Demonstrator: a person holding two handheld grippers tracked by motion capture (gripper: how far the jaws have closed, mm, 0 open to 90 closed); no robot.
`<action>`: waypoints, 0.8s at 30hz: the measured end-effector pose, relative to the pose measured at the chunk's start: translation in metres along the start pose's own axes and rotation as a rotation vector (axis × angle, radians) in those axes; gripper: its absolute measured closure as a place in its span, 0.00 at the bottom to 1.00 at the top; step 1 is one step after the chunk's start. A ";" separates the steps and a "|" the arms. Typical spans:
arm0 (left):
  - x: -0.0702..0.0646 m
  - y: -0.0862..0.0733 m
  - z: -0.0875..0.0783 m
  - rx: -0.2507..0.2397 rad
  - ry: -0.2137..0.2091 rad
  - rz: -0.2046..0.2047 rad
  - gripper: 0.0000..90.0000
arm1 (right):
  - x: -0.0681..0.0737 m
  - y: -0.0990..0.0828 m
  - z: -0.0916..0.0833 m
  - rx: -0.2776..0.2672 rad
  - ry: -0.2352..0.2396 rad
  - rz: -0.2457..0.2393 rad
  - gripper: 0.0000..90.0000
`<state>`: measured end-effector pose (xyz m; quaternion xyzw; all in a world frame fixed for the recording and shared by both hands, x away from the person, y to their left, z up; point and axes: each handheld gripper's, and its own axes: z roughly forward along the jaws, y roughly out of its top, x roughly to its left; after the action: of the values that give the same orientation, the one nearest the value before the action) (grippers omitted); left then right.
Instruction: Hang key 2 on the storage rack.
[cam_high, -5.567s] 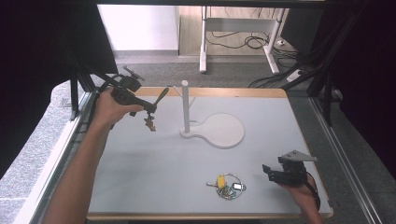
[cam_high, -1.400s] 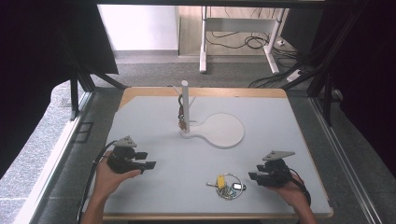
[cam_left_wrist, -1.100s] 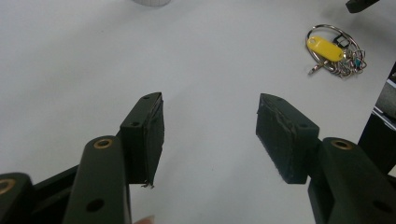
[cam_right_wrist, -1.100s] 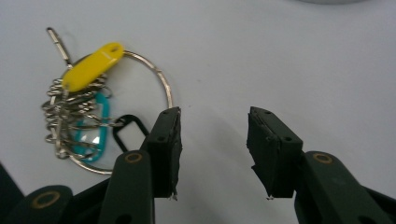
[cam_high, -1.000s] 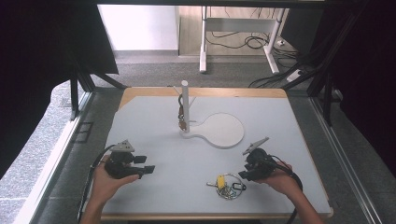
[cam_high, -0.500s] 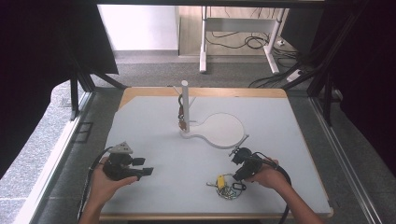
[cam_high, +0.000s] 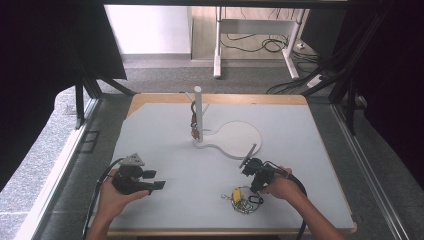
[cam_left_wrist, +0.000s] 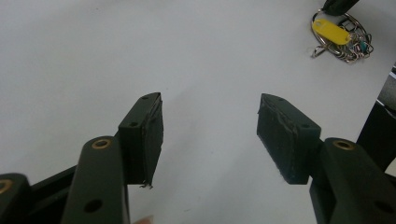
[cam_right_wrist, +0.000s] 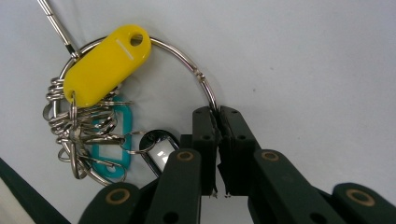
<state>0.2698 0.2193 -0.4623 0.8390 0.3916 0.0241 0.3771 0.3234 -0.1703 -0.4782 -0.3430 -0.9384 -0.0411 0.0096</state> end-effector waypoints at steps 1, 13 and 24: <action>0.000 0.000 0.000 0.002 0.000 0.002 0.46 | 0.001 0.001 0.000 0.003 -0.004 -0.001 0.95; 0.001 -0.001 0.001 -0.001 -0.014 -0.001 0.46 | -0.002 -0.001 -0.010 0.008 0.008 -0.010 0.96; 0.001 -0.002 0.000 -0.014 -0.024 -0.010 0.46 | -0.006 -0.014 -0.044 -0.012 0.074 -0.015 0.97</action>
<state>0.2690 0.2206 -0.4637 0.8347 0.3910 0.0150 0.3875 0.3185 -0.1890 -0.4361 -0.3344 -0.9396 -0.0594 0.0419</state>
